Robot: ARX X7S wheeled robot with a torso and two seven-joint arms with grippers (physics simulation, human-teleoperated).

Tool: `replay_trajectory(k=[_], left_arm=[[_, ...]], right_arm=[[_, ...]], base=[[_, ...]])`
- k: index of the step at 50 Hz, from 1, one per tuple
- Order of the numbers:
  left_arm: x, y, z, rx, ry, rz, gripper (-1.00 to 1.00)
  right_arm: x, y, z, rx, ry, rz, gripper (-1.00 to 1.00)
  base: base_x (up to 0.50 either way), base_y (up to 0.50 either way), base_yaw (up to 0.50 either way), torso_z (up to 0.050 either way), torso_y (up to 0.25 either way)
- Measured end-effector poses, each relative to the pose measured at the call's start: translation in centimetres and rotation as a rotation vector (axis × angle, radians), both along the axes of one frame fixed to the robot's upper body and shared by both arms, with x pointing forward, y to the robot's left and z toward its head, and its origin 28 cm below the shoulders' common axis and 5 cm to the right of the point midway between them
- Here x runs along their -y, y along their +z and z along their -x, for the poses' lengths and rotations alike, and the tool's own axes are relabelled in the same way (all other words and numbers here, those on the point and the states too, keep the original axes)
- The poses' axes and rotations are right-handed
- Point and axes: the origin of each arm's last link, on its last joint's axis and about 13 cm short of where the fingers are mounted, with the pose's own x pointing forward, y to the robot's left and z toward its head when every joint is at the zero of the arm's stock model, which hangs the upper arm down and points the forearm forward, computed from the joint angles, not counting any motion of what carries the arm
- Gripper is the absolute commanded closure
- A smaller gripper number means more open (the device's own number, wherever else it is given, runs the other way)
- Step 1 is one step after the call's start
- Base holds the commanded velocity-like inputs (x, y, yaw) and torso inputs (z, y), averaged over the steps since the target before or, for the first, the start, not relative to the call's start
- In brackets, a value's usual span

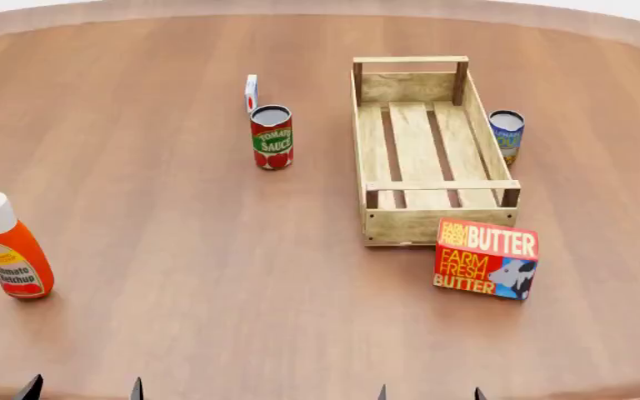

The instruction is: Pick up the butter and put it in the tray.

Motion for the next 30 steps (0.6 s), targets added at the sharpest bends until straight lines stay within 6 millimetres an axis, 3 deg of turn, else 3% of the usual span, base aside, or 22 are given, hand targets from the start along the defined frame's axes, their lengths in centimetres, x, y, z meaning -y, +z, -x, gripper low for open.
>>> replay_trajectory(k=[19, 30], left_arm=[[0.0, -0.5, 0.0, 0.000, 0.003, -0.044, -1.00], [-0.1, 2.1, 0.6, 0.076, 0.003, -0.010, -1.00]], right_arm=[[0.1, 0.4, 0.2, 0.009, -0.003, 0.008, -1.00], [0.1, 2.6, 0.3, 0.069, -0.015, 0.047, -1.00]], base=[[0.00, 0.00, 0.00, 0.000, 0.000], [0.00, 0.00, 0.00, 0.000, 0.000]])
